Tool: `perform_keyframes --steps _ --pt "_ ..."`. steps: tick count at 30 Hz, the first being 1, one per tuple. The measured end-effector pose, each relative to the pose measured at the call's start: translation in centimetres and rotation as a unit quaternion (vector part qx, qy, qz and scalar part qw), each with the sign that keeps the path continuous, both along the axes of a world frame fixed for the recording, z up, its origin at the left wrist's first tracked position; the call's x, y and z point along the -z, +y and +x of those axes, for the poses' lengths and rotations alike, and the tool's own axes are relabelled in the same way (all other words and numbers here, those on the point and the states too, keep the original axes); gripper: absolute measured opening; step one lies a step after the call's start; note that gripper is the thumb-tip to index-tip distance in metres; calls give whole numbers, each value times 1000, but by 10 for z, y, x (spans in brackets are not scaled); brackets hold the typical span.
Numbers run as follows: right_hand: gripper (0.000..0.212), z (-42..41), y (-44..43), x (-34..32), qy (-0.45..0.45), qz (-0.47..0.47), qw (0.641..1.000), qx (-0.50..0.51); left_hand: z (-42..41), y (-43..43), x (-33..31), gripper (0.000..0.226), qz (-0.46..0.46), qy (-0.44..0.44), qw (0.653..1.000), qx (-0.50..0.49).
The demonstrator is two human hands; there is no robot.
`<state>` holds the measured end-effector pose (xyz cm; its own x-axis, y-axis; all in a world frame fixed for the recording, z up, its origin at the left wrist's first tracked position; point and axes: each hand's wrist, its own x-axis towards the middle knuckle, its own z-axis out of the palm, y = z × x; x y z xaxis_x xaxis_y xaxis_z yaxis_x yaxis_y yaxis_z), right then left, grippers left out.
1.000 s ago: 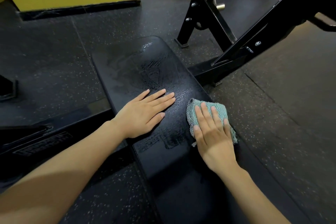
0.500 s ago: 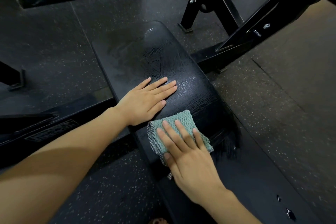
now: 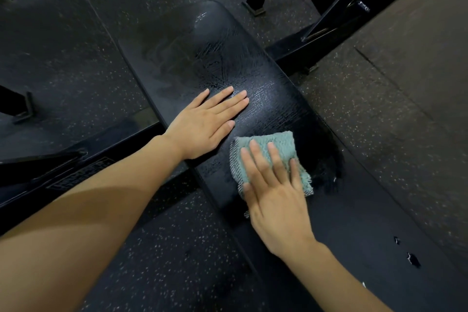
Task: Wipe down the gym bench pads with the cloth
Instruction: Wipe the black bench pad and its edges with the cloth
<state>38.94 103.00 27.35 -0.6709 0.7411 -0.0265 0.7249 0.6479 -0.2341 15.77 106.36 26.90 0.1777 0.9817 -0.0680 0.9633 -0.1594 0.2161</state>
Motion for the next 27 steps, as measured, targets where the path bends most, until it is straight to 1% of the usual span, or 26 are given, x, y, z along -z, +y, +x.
perform_keyframes --steps 5,8,10,12,16,21,24,27 --pt "56 -12 -28 -4 -19 -13 995 -98 0 0 0 58 3 9 1000 0" --pt "56 -6 -21 -5 -32 -15 988 -152 0 -1 0 58 0 7 1000 -4" --pt "55 1 -11 -5 -32 -20 985 -166 0 -1 -1 58 -1 9 1000 -6" --pt "56 9 2 -6 -36 -11 989 -145 1 -2 -1 58 -3 10 1000 -10" --pt "56 24 30 -2 -28 -2 999 -44 3 -2 -2 59 -3 11 1000 -14" --pt "55 3 14 1 23 -4 998 62 4 -3 -2 59 0 14 1000 -16" --pt "56 -13 -7 -2 29 -12 998 61 3 -2 -2 58 0 18 1000 -15" --pt "56 -21 -30 -3 29 -30 999 6 3 -3 -1 58 3 21 1000 -12"
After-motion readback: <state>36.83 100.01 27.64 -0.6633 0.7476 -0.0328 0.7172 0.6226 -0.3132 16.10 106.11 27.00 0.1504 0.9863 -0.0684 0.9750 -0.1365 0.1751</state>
